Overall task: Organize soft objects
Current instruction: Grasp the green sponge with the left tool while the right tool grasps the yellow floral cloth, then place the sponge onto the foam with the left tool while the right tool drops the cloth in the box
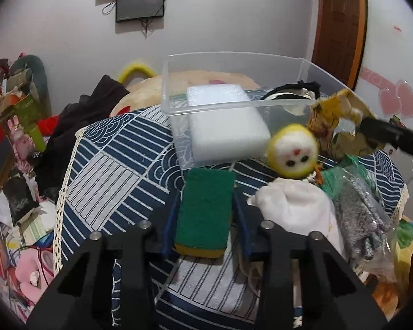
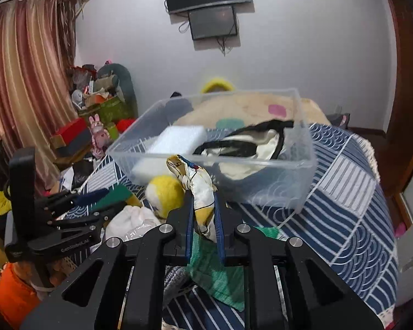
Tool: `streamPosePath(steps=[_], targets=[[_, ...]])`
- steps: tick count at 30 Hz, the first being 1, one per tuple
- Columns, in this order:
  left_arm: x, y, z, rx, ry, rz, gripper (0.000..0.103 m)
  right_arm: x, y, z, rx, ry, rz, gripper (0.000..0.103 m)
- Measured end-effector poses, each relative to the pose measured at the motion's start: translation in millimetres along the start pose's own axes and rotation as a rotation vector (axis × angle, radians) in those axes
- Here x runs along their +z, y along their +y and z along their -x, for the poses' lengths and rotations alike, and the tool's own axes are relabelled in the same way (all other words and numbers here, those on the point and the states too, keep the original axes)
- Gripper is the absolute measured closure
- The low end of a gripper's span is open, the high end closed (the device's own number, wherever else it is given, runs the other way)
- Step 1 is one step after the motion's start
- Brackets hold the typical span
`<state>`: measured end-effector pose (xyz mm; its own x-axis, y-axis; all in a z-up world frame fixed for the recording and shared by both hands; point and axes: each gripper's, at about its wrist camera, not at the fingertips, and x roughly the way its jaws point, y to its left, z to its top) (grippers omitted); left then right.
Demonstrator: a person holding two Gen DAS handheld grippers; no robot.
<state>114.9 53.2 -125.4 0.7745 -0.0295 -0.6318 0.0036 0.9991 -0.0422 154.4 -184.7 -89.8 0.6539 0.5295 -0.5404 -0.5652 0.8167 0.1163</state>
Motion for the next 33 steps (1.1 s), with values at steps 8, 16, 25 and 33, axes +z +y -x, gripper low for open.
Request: streamPosePath(steps=[8, 16, 25, 33], targets=[[7, -4, 27, -0.018, -0.063, -0.008, 0.067, 9, -4, 24, -0.008, -0.074, -0.005, 0.091], [23, -10, 61, -0.043, -0.163, -0.005, 0.067, 22, -5, 44, -0.017, -0.145, -0.001, 0.091], [60, -14, 79, -0.022, -0.287, -0.008, 0.067, 40, -5, 54, -0.041, -0.22, 0.014, 0.091], [84, -11, 55, -0.026, -0.278, 0.023, 0.067, 56, -10, 45, -0.087, -0.256, 0.011, 0.091]])
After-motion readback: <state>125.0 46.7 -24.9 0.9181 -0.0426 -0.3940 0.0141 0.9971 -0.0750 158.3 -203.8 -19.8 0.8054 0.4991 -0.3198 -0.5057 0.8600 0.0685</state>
